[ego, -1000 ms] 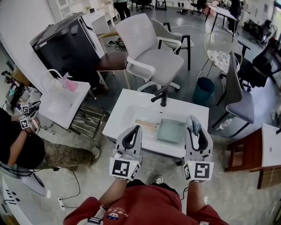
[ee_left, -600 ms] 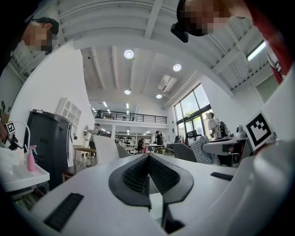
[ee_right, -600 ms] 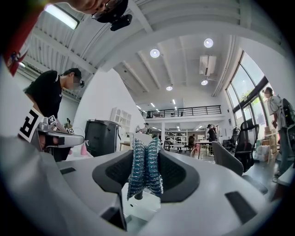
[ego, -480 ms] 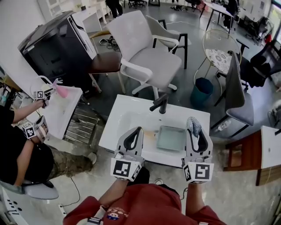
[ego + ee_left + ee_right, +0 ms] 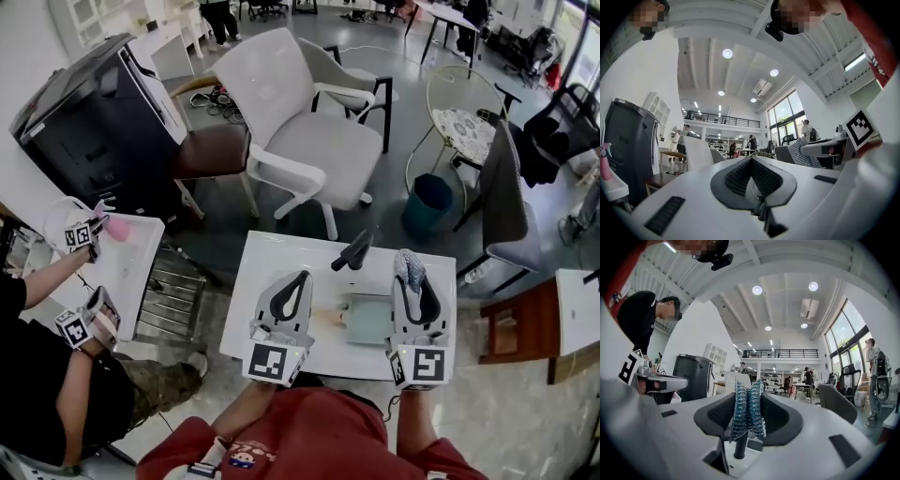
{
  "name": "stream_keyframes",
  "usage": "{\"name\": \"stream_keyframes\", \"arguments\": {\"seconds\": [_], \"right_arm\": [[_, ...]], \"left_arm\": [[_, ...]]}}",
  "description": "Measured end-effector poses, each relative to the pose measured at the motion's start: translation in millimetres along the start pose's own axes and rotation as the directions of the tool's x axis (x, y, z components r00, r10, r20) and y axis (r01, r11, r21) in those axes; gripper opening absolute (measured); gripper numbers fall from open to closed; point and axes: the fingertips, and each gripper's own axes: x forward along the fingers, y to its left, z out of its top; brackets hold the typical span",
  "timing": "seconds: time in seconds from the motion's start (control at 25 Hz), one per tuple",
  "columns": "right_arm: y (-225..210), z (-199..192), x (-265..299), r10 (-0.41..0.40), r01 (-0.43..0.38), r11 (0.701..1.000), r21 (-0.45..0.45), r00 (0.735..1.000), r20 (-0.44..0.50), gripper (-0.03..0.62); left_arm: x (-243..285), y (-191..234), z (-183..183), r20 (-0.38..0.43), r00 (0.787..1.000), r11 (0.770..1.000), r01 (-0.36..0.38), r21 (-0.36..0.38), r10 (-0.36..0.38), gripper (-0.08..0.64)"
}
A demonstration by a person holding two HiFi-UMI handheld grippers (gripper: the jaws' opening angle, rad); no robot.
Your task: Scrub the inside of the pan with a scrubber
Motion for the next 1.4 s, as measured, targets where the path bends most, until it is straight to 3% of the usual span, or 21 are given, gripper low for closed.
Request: {"name": "stream_keyframes", "arguments": {"seconds": [0.44,0.68,1.08,1.4], "right_arm": [[28.4,-10.0,33.5,-0.096,0.095,0.995,-0.028,0.995,-0.037,0.181],[26.1,-16.8,35.1,-0.132,0.13,0.991,-0.033,0.988,-0.081,0.181],[19.9,-33.9,49.0,-0.109,0.106,0.994,-0.039,0.989,-0.102,0.181],[19.5,-72.5,46.5,-0.064,0.06,0.998,-0.028,0.981,-0.183,0.181]], "left_arm": [[26.7,45.4,-12.5,0.02,0.995,0.995,0.102,-0.017,-0.102,0.014],[41.8,43.6,-22.4,0.01,0.99,0.99,0.143,-0.014,-0.143,0.014],[56.2,33.3,-43.6,-0.004,0.988,0.988,0.154,0.013,-0.154,0.014],[57.9,25.8,-71.9,-0.053,0.988,0.99,0.142,-0.004,-0.142,0.014]]}}
